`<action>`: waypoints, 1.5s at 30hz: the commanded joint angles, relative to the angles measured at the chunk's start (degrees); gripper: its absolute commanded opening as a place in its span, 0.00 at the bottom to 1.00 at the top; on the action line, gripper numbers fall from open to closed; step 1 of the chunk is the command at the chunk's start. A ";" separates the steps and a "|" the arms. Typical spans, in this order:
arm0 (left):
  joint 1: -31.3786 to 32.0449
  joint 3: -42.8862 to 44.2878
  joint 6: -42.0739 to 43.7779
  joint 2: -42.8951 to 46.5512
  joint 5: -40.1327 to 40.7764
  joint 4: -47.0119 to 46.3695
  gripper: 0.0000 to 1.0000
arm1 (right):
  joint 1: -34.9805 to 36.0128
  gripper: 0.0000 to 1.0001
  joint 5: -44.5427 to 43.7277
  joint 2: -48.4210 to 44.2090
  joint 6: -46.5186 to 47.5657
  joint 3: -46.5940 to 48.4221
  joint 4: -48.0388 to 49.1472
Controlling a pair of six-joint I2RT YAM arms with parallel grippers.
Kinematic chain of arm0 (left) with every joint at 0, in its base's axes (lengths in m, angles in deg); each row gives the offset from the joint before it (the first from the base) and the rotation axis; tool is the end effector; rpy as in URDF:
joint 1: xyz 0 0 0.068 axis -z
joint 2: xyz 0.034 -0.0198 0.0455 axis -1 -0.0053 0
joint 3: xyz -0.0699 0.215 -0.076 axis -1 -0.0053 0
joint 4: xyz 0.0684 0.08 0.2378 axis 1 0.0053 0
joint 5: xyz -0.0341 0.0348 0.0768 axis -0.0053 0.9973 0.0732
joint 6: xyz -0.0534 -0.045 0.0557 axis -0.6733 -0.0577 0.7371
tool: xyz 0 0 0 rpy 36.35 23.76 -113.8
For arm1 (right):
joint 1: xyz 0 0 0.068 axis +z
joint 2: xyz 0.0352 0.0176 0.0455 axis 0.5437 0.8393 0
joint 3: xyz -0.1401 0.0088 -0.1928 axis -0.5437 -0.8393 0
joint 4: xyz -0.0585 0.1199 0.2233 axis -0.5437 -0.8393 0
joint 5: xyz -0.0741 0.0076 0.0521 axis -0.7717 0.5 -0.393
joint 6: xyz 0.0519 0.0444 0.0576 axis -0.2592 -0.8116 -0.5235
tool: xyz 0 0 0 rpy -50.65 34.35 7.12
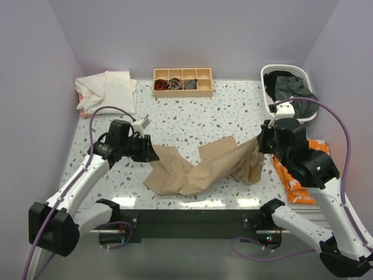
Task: Fold and stack the t-shirts
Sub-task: Flatten out the tshirt
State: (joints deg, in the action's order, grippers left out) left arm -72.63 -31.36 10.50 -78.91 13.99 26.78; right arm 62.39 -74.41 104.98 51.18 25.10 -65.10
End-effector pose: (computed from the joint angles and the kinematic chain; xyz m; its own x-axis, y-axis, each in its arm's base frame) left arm 0.2229 -0.1080 0.1902 -0.8856 -0.0412 -0.4627 0.2566 0.7870 -0.5611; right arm 0.1799 0.0717 0.3546 -0.5052 0.0456 -0.8618 -0.0718 0.9929 0.0947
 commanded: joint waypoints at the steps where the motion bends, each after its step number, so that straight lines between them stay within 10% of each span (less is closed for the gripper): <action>1: 0.08 4.56 -1.40 -7.23 1.45 -14.02 0.36 | -0.27 0.00 -9.00 2.69 1.58 1.98 5.12; 10: 13.51 10.20 2.83 -19.81 13.67 -4.71 0.39 | -0.27 0.00 -13.76 14.91 5.19 5.86 12.33; 17: 24.68 3.00 -8.23 -12.46 22.19 3.64 0.38 | -0.36 0.00 -13.94 17.73 6.42 7.44 14.26; 27: 25.48 -9.57 -26.70 6.81 31.96 3.12 0.43 | -0.36 0.00 -12.18 15.01 6.33 6.38 14.00; 45: 25.57 -15.73 -27.58 -5.58 28.62 -8.47 0.38 | -0.45 0.00 -12.00 10.70 6.42 5.94 11.72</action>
State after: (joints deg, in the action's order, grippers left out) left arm -47.50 -45.83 -15.48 -84.20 44.43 23.39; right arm 62.15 -85.60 116.85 57.02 30.22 -54.17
